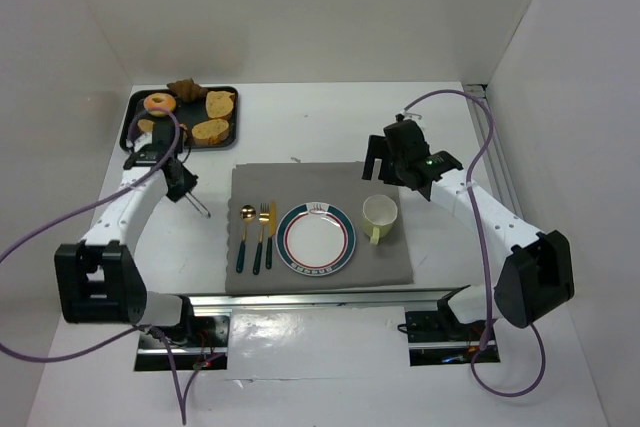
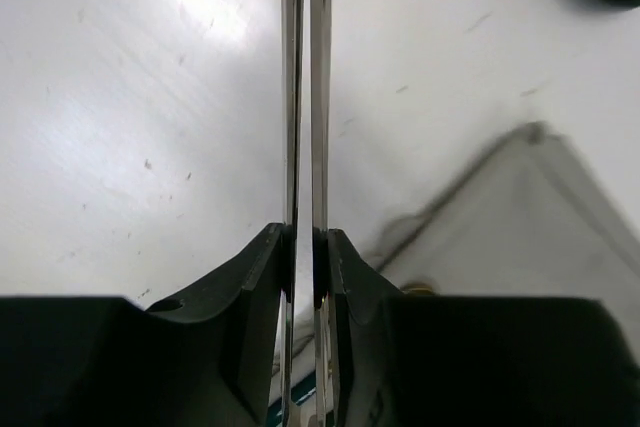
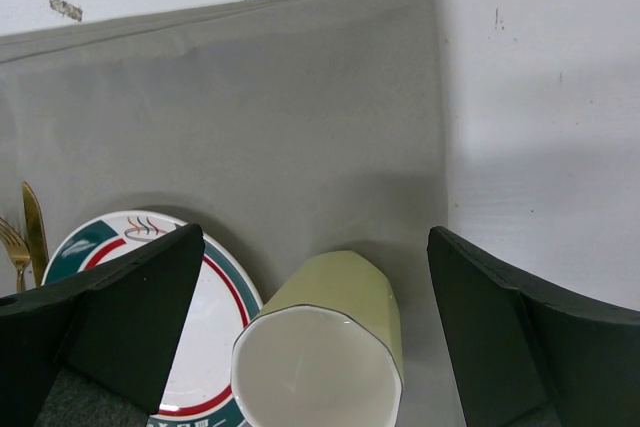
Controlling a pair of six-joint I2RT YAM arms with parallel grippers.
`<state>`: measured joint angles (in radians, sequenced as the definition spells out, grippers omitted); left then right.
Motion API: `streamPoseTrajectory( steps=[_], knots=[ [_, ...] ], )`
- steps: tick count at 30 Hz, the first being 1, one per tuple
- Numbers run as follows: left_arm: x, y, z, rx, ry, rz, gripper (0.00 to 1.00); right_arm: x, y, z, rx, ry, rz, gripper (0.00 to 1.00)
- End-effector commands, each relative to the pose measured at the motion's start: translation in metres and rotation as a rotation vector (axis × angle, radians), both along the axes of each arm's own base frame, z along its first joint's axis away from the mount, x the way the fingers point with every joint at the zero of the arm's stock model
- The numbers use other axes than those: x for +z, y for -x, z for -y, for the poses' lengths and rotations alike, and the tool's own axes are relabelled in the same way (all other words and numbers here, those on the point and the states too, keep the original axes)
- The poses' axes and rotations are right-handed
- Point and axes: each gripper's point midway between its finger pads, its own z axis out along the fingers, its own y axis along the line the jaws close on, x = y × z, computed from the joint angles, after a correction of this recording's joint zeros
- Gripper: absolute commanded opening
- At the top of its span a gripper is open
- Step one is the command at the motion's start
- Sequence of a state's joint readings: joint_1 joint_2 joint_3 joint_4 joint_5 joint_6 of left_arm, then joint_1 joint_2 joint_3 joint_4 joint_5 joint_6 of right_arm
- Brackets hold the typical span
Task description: Place the bread
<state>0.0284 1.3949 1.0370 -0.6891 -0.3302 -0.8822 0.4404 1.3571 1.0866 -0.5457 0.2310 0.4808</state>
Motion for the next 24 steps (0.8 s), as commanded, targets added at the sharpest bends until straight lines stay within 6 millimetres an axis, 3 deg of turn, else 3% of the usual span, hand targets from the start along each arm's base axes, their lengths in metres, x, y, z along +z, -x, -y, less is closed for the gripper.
streamPoseTrajectory(
  steps=[1,2,4,5,6,8,9,14,15,16,17,18,19,24],
  knots=[
    [0.064,-0.008,-0.013,-0.091,-0.132,0.105,0.33,0.013,-0.013,-0.006,0.011,-0.025,0.047,1.00],
    [0.083,-0.014,-0.014,-0.109,-0.147,0.133,0.33,0.013,-0.014,-0.005,-0.003,-0.026,0.049,1.00],
    [0.100,-0.020,-0.018,-0.133,-0.184,0.150,0.35,0.015,-0.016,-0.004,-0.017,-0.030,0.061,1.00],
    [0.102,-0.025,-0.022,-0.154,-0.209,0.126,0.37,0.015,-0.016,-0.004,-0.018,-0.030,0.061,1.00],
    [0.119,-0.035,-0.025,-0.154,-0.233,0.154,0.42,0.015,-0.016,-0.004,-0.018,-0.030,0.061,1.00],
    [0.125,-0.042,-0.034,-0.170,-0.274,0.119,0.45,0.015,-0.016,-0.004,-0.018,-0.030,0.061,1.00],
    [0.130,-0.056,-0.036,-0.180,-0.292,0.112,0.46,0.019,-0.018,-0.005,-0.018,-0.034,0.070,1.00],
    [0.124,-0.101,-0.039,-0.341,-0.198,0.078,0.67,0.017,-0.018,-0.005,-0.018,-0.034,0.070,1.00],
    [0.118,-0.103,-0.041,-0.350,-0.173,0.045,0.67,0.017,-0.018,-0.005,-0.018,-0.034,0.070,1.00],
    [0.127,-0.112,-0.050,-0.344,-0.166,0.067,0.67,0.017,-0.018,-0.005,-0.018,-0.034,0.070,1.00],
    [0.111,-0.121,-0.049,-0.356,-0.127,0.036,0.67,0.016,-0.020,-0.006,-0.018,-0.033,0.067,1.00],
    [0.108,-0.125,-0.054,-0.349,-0.117,0.029,0.67,0.012,-0.021,-0.007,-0.018,-0.028,0.057,1.00],
    [0.115,-0.130,-0.059,-0.339,-0.122,0.043,0.67,0.012,-0.021,-0.007,-0.018,-0.028,0.057,1.00],
    [0.106,-0.150,-0.078,-0.290,-0.069,0.078,0.67,0.002,-0.022,-0.007,-0.018,-0.016,0.032,1.00]
  ],
)
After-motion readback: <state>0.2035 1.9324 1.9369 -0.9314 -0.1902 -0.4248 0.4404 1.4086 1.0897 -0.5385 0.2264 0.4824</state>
